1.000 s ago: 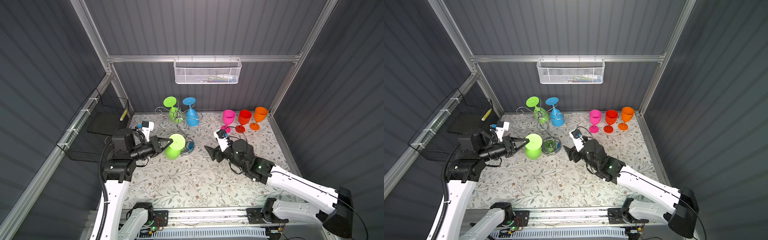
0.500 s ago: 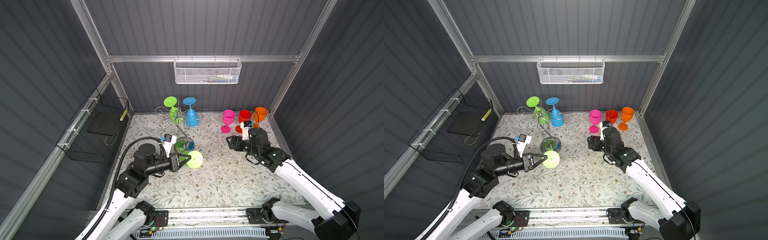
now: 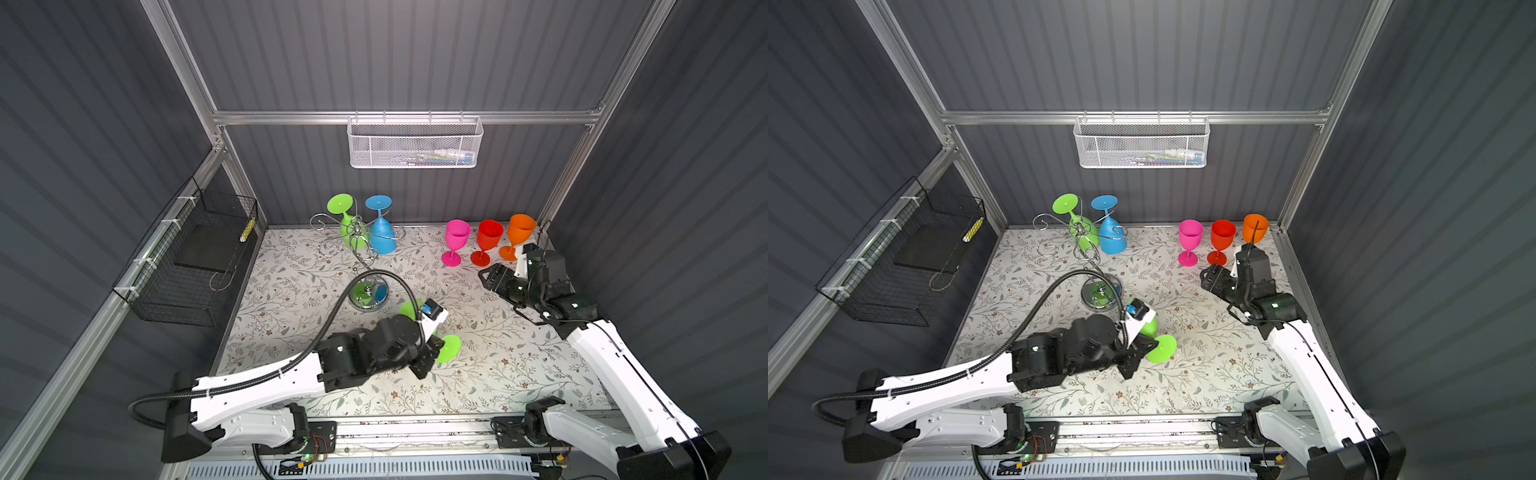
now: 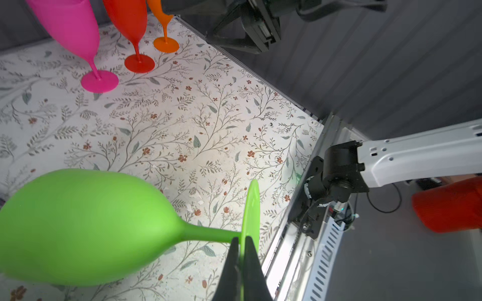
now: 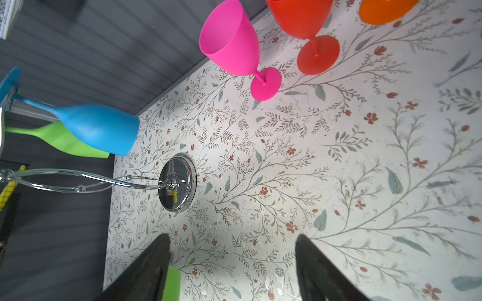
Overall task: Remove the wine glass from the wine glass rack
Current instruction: 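Lift the green glass off the rack with left gripper while right gripper withdraws, then close the right gripper on the green glass bowl while left gripper holds the foot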
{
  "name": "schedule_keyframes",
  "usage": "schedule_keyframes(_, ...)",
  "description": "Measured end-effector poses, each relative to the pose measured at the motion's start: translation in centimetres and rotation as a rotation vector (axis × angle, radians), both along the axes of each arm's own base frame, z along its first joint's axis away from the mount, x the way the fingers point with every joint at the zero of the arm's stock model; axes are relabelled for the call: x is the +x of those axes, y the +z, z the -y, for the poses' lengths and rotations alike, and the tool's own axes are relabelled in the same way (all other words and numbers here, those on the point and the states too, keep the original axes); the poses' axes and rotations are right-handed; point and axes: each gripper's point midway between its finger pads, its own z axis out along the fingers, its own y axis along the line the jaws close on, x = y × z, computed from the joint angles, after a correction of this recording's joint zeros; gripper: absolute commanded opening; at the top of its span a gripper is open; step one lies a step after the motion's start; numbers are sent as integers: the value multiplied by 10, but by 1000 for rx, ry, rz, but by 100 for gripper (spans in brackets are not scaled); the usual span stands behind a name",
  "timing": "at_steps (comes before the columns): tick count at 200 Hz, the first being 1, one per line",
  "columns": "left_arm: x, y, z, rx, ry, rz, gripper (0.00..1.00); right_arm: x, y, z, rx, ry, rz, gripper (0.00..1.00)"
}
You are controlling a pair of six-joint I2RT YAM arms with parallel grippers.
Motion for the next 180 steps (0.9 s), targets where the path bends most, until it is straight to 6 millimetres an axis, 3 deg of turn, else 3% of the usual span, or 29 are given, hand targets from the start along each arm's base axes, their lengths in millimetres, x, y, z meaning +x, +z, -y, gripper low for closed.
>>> schedule_keyframes(38, 1, -17, 37, 179, 15, 229, 0, -2, 16, 18, 21, -70, -10, 79)
schedule_keyframes(73, 17, -45, 61, 381, 75, 412, 0, -5, 38, 40, 23, -156, 18, 80)
schedule_keyframes(101, 35, -68, 64, 545, 127, 541, 0, -5, 58, 47, 13, -175, 42, 80)
schedule_keyframes(140, 51, -83, 72, 700, 157, 677, 0, 5, 84, 46, -33, -140, 80, 76)
schedule_keyframes(180, 62, -106, 71, 853, 150, 790, 0, 20, 94, 26, -143, -31, 68, 75)
